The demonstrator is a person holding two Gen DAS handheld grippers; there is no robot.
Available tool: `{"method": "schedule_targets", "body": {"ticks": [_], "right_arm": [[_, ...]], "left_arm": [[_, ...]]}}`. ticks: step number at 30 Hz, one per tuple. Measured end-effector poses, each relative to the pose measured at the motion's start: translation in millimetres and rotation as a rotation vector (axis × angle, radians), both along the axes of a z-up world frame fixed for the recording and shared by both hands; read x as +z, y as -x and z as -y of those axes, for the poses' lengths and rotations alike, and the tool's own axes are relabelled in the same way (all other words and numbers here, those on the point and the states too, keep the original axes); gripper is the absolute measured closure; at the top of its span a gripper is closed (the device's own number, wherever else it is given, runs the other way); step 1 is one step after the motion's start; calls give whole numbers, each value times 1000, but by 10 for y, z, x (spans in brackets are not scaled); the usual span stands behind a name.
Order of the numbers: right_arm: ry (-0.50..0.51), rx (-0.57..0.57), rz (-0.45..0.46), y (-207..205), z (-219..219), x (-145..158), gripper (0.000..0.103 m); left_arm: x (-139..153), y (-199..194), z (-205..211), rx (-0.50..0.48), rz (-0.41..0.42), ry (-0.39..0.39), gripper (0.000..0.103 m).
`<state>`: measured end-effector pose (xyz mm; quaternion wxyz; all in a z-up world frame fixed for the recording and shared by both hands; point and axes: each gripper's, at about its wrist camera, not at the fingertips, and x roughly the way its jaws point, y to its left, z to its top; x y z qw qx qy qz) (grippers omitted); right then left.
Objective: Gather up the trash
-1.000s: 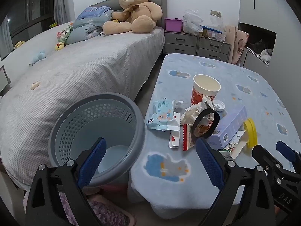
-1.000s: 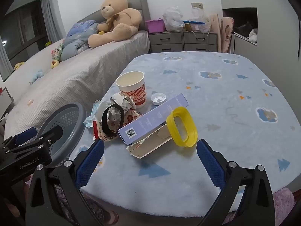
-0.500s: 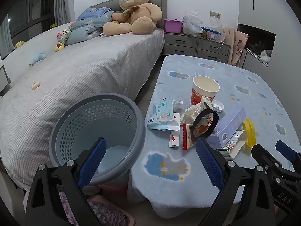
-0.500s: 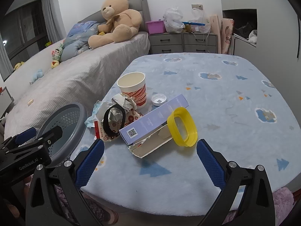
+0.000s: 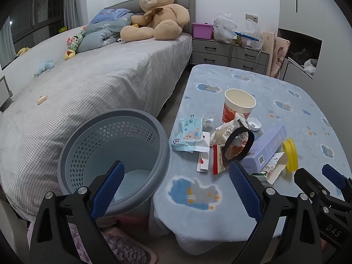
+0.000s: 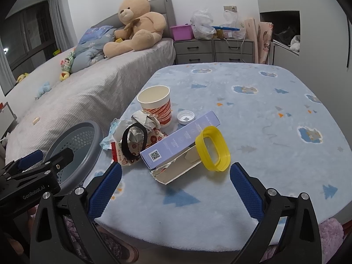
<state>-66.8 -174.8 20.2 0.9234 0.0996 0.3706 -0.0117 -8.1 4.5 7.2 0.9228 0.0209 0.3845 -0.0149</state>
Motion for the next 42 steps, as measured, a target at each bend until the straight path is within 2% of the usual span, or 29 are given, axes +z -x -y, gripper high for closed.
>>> {"method": "schedule_targets", "body": {"ticks": [42], "right_arm": [[0,0,11,16,7,11,6]], "left_arm": [[-2,62,29,-7,0,7,11]]}}
